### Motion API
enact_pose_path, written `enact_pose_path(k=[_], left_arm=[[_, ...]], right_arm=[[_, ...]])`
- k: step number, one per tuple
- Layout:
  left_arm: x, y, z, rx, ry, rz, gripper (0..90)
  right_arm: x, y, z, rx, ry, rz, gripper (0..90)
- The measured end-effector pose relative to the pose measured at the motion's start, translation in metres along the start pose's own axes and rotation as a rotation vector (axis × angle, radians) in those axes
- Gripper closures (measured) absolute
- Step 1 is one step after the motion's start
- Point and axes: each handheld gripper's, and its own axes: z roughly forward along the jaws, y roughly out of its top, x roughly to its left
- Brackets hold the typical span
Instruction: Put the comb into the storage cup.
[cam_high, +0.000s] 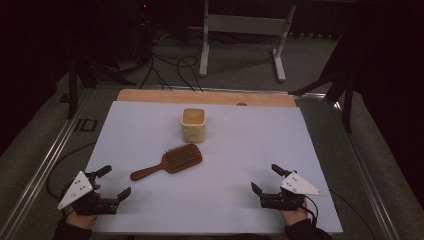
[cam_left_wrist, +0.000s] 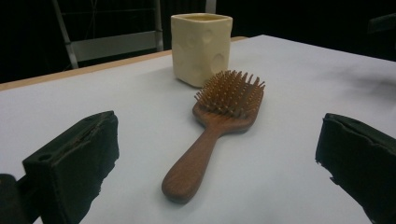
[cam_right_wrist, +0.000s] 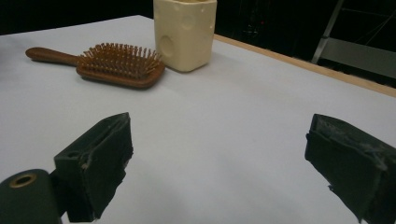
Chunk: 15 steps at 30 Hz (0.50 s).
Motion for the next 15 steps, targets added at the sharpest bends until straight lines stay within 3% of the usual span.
enact_pose_path(k=[15], left_arm=[[-0.0026,0.0015,0.0005,0.018,-0.004,0.018,0.1]], right_arm=[[-0.0021,-0.0005,0.0025,-0.001,0.013,0.002,7.4]])
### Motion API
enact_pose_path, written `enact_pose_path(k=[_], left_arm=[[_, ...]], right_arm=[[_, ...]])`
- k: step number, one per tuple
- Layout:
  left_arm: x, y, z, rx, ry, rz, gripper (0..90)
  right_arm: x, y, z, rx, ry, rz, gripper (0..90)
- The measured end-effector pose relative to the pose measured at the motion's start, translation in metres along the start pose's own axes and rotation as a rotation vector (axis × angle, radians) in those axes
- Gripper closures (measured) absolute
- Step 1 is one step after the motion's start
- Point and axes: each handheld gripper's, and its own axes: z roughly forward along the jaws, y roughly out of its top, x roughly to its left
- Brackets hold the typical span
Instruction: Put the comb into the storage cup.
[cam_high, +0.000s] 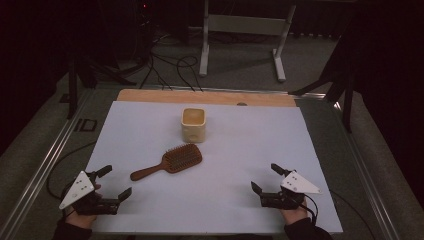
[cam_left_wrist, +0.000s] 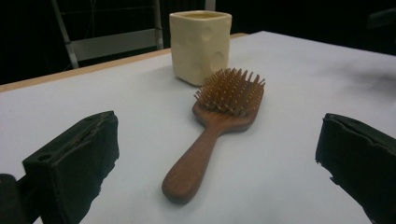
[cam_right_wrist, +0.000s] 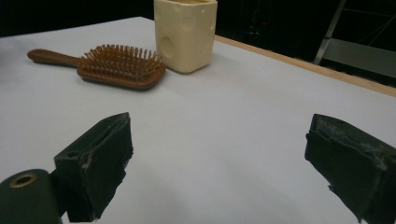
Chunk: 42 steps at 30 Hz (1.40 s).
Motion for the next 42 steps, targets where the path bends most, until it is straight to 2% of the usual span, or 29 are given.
enact_pose_path(k=[2,7,13,18,20,25,33,42], left_arm=[[-0.002,-0.001,-0.004,0.004,-0.002,0.009,0.1],[-0.003,0.000,-0.008,-0.004,-0.010,0.016,0.1],[-0.003,0.000,-0.010,0.002,-0.011,0.018,0.2],[-0.004,0.005,-0.011,0.019,-0.014,0.027,0.1],[-0.005,0.010,-0.011,0.028,-0.028,0.019,0.1],[-0.006,0.014,-0.010,0.034,-0.031,0.013,0.1],[0.000,0.037,-0.015,0.023,-0.038,0.017,0.1],[0.008,0.059,-0.016,0.063,-0.039,0.029,0.1]], right_arm=[[0.001,0.001,0.001,-0.005,0.012,0.001,7.4],[0.007,0.005,0.001,-0.009,0.004,-0.025,7.4],[0.007,0.005,0.001,-0.011,0.001,-0.030,7.4],[0.005,0.005,-0.001,-0.017,-0.003,-0.024,7.7],[0.006,0.005,-0.001,-0.012,-0.003,-0.022,7.8],[0.006,0.005,0.000,-0.013,-0.002,-0.024,7.8],[0.005,0.005,-0.001,-0.017,-0.008,-0.022,7.8],[0.006,0.006,-0.001,-0.018,-0.005,-0.015,7.8]])
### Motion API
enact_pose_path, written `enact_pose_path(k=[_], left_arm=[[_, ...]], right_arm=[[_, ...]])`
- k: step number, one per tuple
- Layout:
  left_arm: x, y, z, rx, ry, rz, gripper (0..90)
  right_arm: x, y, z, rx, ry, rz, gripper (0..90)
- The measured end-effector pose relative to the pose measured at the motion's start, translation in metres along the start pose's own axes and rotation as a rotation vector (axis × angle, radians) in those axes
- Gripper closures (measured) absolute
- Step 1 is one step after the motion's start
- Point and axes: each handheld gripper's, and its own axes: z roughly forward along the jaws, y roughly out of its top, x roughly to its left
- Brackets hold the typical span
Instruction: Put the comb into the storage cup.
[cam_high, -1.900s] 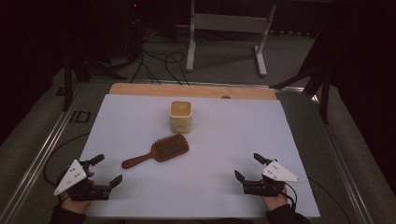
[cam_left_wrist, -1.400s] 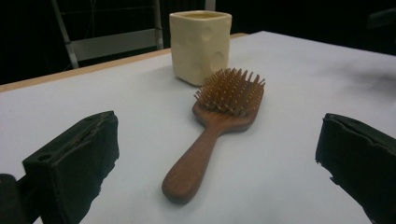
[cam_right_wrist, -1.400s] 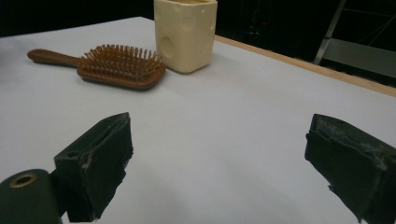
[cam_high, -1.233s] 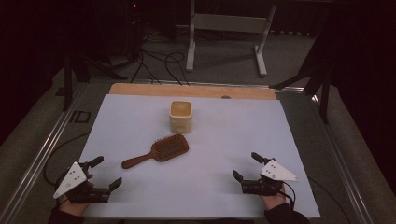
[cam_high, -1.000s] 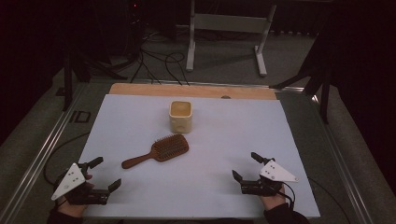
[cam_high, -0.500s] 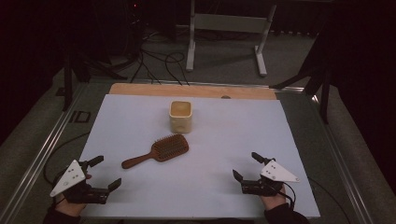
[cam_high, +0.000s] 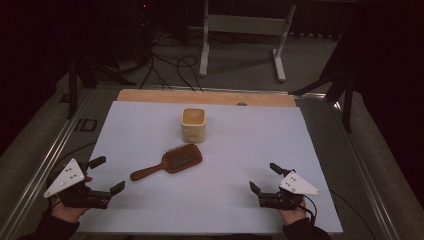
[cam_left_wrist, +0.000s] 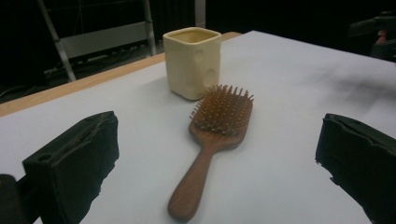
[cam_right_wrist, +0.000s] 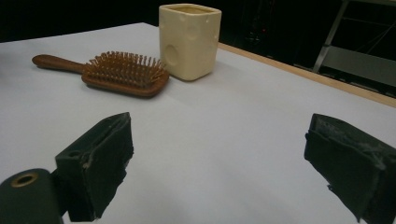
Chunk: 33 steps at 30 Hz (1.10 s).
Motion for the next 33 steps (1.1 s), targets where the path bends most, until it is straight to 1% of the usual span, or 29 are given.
enact_pose_path(k=[1,2,4,6,8,10,17,19,22,25,28,29,31,32,33], left_arm=[[0.000,0.000,0.000,0.000,0.000,0.000,0.1],[0.002,0.006,0.000,0.022,-0.006,-0.005,0.1],[0.003,0.008,0.002,0.050,-0.017,-0.009,0.1],[0.003,0.009,0.003,0.057,-0.020,-0.001,0.1],[0.005,0.012,0.006,0.078,-0.020,0.014,0.1],[0.007,0.014,0.008,0.085,-0.018,0.016,0.1],[0.014,0.019,0.015,0.102,-0.001,0.014,0.1],[0.018,0.022,0.020,0.112,0.002,0.014,0.2],[0.020,0.025,0.024,0.123,0.004,0.017,0.2],[0.019,0.028,0.029,0.149,0.006,0.043,0.2],[0.019,0.031,0.034,0.169,0.002,0.046,0.2],[0.020,0.031,0.036,0.177,0.003,0.041,0.2],[0.020,0.031,0.036,0.177,0.003,0.041,0.2],[0.023,0.032,0.042,0.204,0.001,0.038,0.2],[0.024,0.032,0.044,0.210,-0.001,0.038,0.3]], right_arm=[[0.000,0.000,0.000,-0.002,0.000,-0.002,7.8],[0.000,0.000,0.000,-0.006,0.000,-0.002,7.8],[0.000,0.000,-0.001,-0.006,-0.001,-0.002,7.8],[0.000,0.000,0.000,-0.008,0.001,0.001,7.8],[0.000,0.000,0.000,-0.009,0.004,0.001,7.8],[0.000,0.001,-0.001,-0.010,0.001,-0.006,7.8],[0.000,0.000,-0.001,-0.011,0.005,-0.003,7.8],[0.000,0.001,-0.001,-0.012,0.005,-0.003,7.8],[0.000,0.000,-0.001,-0.011,0.004,-0.002,7.8],[0.000,0.000,-0.001,-0.014,0.004,0.001,7.8],[0.000,0.000,-0.001,-0.013,0.006,-0.001,7.8],[0.000,0.000,-0.001,-0.013,0.007,-0.001,7.8],[0.000,0.000,-0.001,-0.012,0.007,-0.002,7.8],[0.000,0.000,-0.002,-0.013,0.008,-0.001,7.8],[0.000,0.000,-0.002,-0.014,0.007,0.000,7.8]])
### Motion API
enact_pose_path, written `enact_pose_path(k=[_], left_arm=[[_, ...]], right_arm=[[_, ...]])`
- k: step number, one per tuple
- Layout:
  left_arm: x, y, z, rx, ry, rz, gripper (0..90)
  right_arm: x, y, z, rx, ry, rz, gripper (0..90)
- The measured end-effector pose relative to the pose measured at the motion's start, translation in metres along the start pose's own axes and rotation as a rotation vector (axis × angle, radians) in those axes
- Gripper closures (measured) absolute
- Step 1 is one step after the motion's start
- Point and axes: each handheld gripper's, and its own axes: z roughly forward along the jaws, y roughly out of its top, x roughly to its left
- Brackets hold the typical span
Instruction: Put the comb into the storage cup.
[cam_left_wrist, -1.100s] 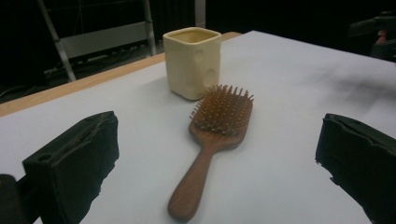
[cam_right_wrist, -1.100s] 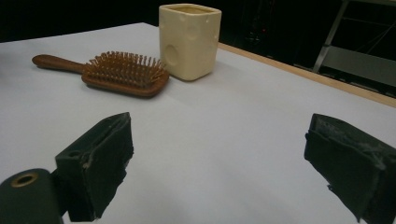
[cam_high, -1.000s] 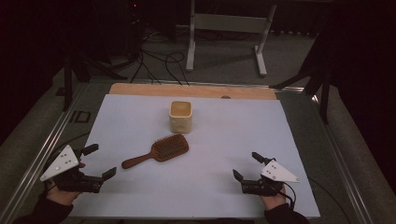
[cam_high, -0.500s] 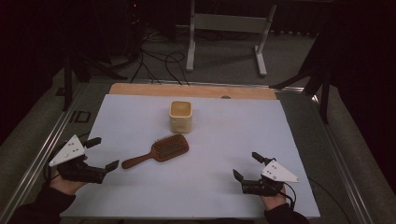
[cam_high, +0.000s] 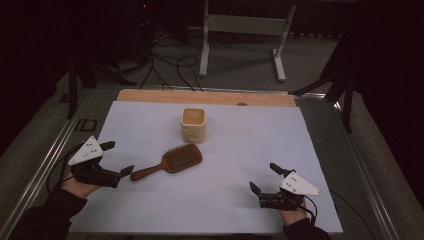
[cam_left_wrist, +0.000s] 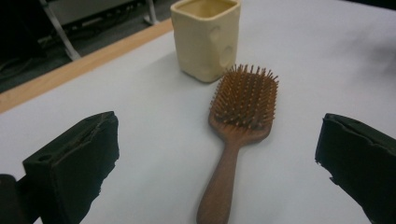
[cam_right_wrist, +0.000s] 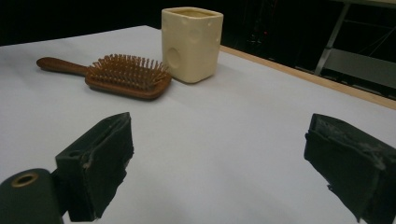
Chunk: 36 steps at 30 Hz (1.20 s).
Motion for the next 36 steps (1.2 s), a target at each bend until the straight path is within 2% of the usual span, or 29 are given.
enact_pose_path(k=[4,5,11,18,20,25,30,36], left_arm=[[0.002,0.000,0.004,0.013,0.003,-0.007,0.3],[0.004,-0.001,0.012,0.024,0.009,-0.018,0.3],[0.008,-0.004,0.028,0.068,0.017,-0.027,1.2],[0.016,-0.009,0.036,0.107,0.021,-0.048,6.2],[0.017,-0.012,0.040,0.134,0.013,-0.056,8.8],[0.018,-0.016,0.046,0.162,-0.008,-0.057,18.0],[0.018,-0.018,0.049,0.181,-0.006,-0.061,26.2],[0.023,-0.022,0.053,0.213,-0.011,-0.089,38.8]], right_arm=[[0.000,0.000,0.001,-0.002,0.000,0.004,7.8],[0.000,0.000,0.001,-0.001,0.002,0.004,7.9],[0.000,0.000,0.000,-0.002,0.002,0.004,7.9],[-0.001,0.000,-0.001,-0.006,-0.002,0.008,7.9],[-0.001,-0.001,-0.001,-0.005,-0.002,0.006,7.9],[0.000,-0.001,0.000,-0.003,0.004,0.005,7.9],[-0.001,-0.001,0.000,-0.006,0.001,0.006,7.9],[-0.001,-0.001,0.000,-0.005,0.001,0.005,7.9]])
